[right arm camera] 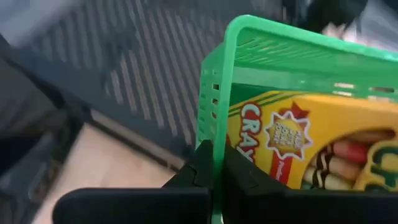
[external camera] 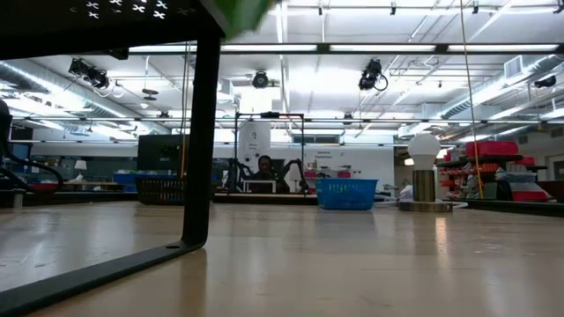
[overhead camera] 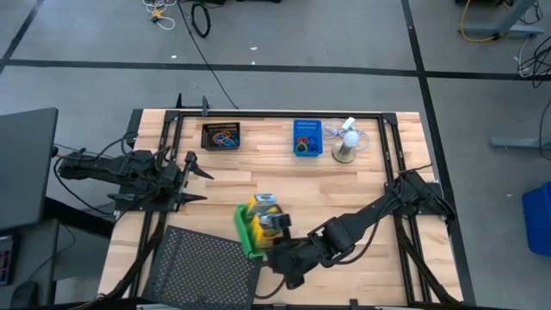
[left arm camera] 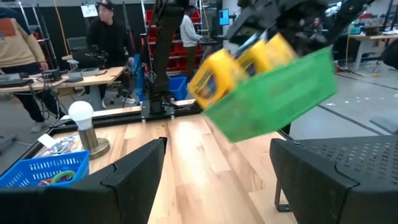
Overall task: Pick & Place Office Desk Supplies
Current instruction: Put the green bin with the crayon boxes on the shelf
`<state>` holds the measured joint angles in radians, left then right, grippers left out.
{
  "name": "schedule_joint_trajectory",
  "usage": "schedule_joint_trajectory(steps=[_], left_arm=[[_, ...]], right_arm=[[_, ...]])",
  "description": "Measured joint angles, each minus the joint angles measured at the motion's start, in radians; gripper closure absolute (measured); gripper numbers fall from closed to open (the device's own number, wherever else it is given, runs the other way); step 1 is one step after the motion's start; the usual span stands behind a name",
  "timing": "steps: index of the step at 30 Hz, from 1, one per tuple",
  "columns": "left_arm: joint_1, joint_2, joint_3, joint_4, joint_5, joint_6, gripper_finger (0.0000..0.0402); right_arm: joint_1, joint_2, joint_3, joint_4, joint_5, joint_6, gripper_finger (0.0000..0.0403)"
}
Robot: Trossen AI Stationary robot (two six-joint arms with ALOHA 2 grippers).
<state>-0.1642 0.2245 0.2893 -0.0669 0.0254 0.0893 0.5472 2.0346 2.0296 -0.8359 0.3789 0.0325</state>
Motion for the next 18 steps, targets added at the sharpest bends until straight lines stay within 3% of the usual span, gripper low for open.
schedule_joint_trajectory(steps=[5,11,18], left_arm=[[0.000,0.000,0.000,0.000,0.000,0.001,0.0099],[0.000,0.000,0.000,0.000,0.000,0.005,0.0099],[0.000,0.000,0.000,0.003,-0.013,0.009,0.0099]], right_arm=[[-0.001,0.004,0.000,0.115,-0.067,-0.048,0.0398],[0.005,0.026,0.000,0.119,-0.120,-0.022,0.0398],[0.025,0.037,0.000,0.092,-0.102,-0.049,0.0398]])
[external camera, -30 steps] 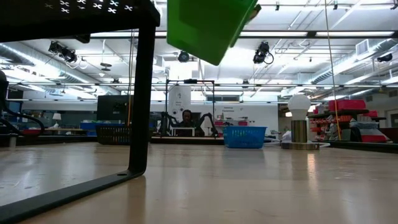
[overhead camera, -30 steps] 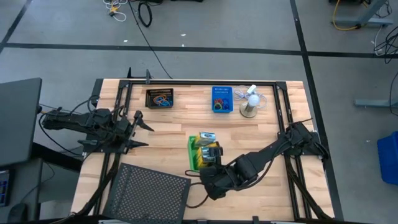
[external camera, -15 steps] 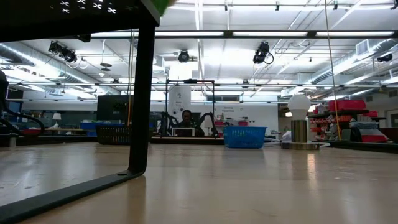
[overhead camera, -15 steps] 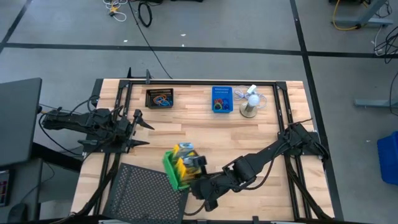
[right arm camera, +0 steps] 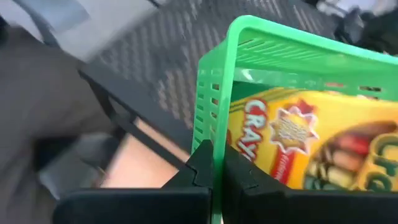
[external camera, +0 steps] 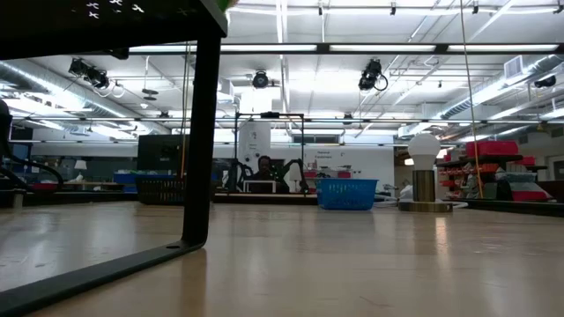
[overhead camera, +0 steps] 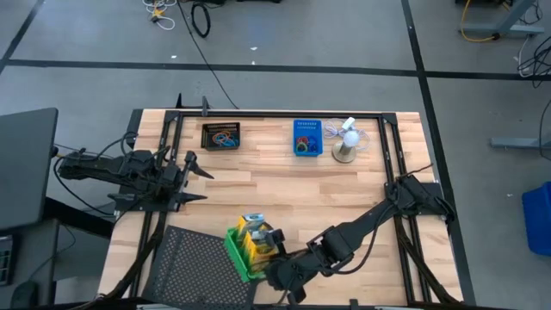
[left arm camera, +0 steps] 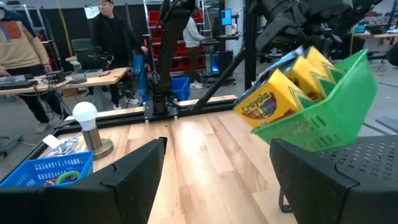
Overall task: Pick & Place Office Desk Supplies
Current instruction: Put the green bin with the crayon boxes on the shelf
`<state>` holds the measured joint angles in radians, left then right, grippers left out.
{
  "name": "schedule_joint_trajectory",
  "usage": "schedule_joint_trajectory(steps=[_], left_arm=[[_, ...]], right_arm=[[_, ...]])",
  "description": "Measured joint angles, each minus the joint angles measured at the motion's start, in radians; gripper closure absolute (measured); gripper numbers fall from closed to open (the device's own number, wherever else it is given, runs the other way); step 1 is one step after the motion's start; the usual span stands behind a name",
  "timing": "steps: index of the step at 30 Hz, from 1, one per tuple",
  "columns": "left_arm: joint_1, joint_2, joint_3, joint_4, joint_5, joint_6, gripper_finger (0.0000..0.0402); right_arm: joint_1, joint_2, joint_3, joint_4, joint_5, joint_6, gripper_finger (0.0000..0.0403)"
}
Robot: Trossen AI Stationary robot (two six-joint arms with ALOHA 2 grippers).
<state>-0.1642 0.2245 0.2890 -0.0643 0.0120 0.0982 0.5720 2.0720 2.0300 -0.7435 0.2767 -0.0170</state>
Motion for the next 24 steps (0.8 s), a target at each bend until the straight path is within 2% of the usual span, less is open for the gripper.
schedule_joint_trajectory(steps=[13,18,24], left_arm=[[0.000,0.000,0.000,0.001,-0.013,0.000,0.0099],[0.000,0.000,0.000,0.001,-0.015,0.004,0.0099],[0.000,0.000,0.000,0.001,-0.023,0.006,0.0099]], right_arm=[[-0.025,0.000,0.000,-0.421,0.211,0.117,0.0398],[-0.046,-0.002,-0.051,-0.505,0.223,0.186,0.0398],[-0.081,-0.002,-0.176,-0.500,0.196,0.219,0.0398]])
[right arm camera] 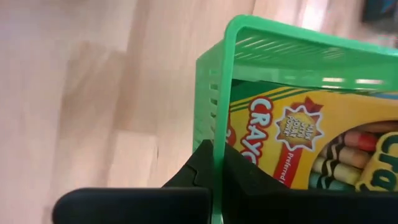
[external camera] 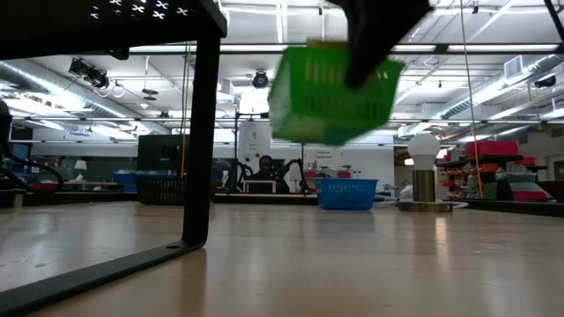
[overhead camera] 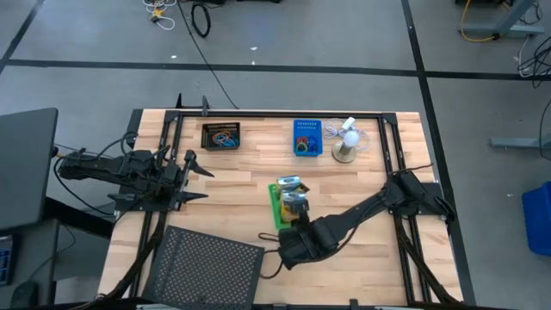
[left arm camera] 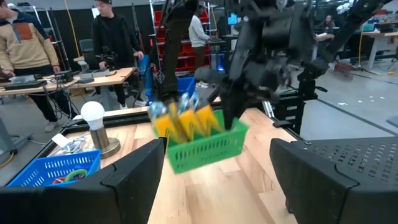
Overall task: Pick & Place Office Desk Supplies
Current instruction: Put the green bin with the crayon boxes on the shelf
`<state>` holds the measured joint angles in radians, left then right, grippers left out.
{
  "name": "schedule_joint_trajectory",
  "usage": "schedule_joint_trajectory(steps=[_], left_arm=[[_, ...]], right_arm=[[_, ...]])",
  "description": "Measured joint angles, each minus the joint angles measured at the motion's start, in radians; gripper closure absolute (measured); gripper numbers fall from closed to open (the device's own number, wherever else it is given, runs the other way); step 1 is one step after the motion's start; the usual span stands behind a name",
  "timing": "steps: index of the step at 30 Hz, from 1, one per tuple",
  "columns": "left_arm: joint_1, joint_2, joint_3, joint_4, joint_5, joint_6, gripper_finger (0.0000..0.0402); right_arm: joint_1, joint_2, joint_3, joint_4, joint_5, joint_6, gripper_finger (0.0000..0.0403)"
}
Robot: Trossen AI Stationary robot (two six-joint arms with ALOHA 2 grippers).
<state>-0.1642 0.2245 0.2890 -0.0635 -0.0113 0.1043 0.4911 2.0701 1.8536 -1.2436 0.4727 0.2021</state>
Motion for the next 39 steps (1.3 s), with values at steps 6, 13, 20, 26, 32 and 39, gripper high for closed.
schedule_joint_trajectory(steps=[6,13,20,26,32,39], left_arm=[[0.000,0.000,0.000,0.000,0.000,0.000,0.0099],[0.000,0.000,0.000,0.000,0.000,-0.001,0.0099],[0.000,0.000,0.000,0.003,0.000,-0.003,0.0099],[0.000,0.000,0.000,0.011,-0.015,-0.003,0.0099],[0.000,0.000,0.000,0.013,-0.016,-0.003,0.0099],[0.001,0.000,0.000,0.014,-0.042,-0.010,0.0099]], right_arm=[[-0.042,-0.005,-0.142,0.086,-0.046,0.001,0.0398],[-0.099,-0.068,-0.321,0.259,-0.115,-0.023,0.0398],[-0.159,-0.138,-0.483,0.501,-0.185,-0.086,0.0398],[-0.210,-0.187,-0.630,0.713,-0.204,-0.117,0.0398],[-0.249,-0.214,-0.701,0.748,-0.151,-0.130,0.0398],[-0.278,-0.235,-0.709,0.709,-0.161,-0.159,0.0390]])
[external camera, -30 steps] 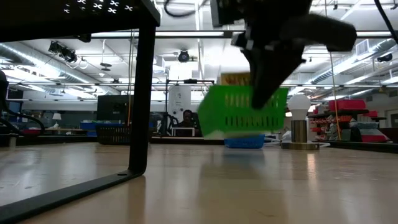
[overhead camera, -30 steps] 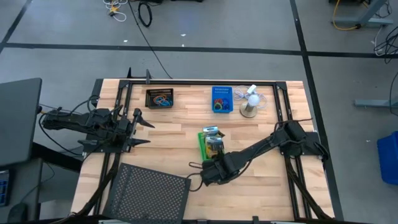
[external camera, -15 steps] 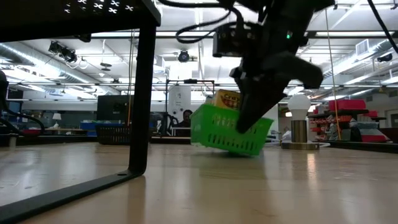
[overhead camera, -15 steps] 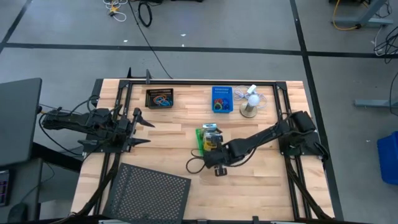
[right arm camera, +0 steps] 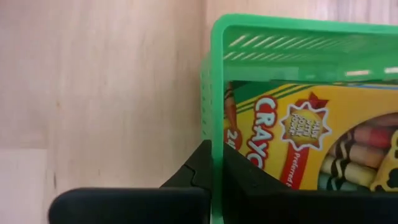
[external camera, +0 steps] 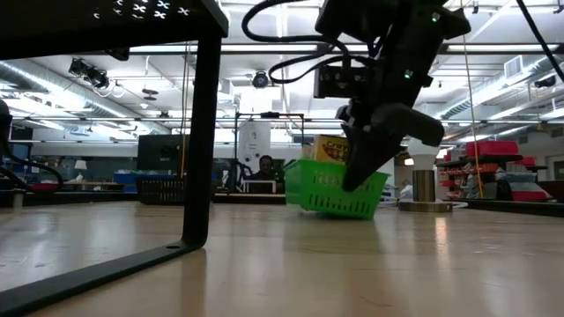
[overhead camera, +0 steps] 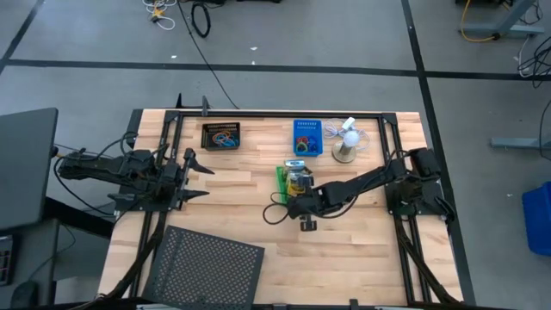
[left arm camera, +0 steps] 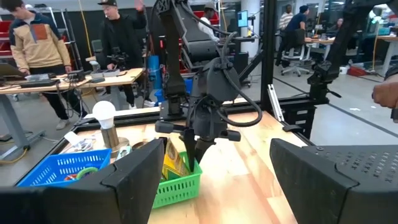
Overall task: Pick & Place Office Desk Supplies
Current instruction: Put the green bin with the crayon boxes on the shelf
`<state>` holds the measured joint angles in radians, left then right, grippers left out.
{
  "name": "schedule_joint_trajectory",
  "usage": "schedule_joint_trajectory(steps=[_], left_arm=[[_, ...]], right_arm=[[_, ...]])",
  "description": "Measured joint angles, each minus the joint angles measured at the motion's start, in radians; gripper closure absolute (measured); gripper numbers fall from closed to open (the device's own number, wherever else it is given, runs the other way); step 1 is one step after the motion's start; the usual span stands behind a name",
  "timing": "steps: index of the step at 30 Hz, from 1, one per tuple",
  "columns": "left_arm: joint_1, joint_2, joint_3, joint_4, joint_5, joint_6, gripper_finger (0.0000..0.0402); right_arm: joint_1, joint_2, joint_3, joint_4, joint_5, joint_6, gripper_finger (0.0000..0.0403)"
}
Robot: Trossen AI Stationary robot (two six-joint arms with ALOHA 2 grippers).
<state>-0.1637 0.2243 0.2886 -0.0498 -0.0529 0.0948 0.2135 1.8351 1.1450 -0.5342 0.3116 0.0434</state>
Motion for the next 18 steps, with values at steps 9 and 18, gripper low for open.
schedule_joint_trajectory(steps=[9,18], left_arm=[[0.000,0.000,0.000,0.000,0.000,0.006,0.0099],[0.000,0.000,0.000,0.001,0.000,0.013,0.0099]], right_arm=[[-0.016,-0.006,-0.002,0.021,-0.037,-0.029,0.0362],[-0.007,-0.052,-0.001,0.163,-0.041,-0.082,0.0265]])
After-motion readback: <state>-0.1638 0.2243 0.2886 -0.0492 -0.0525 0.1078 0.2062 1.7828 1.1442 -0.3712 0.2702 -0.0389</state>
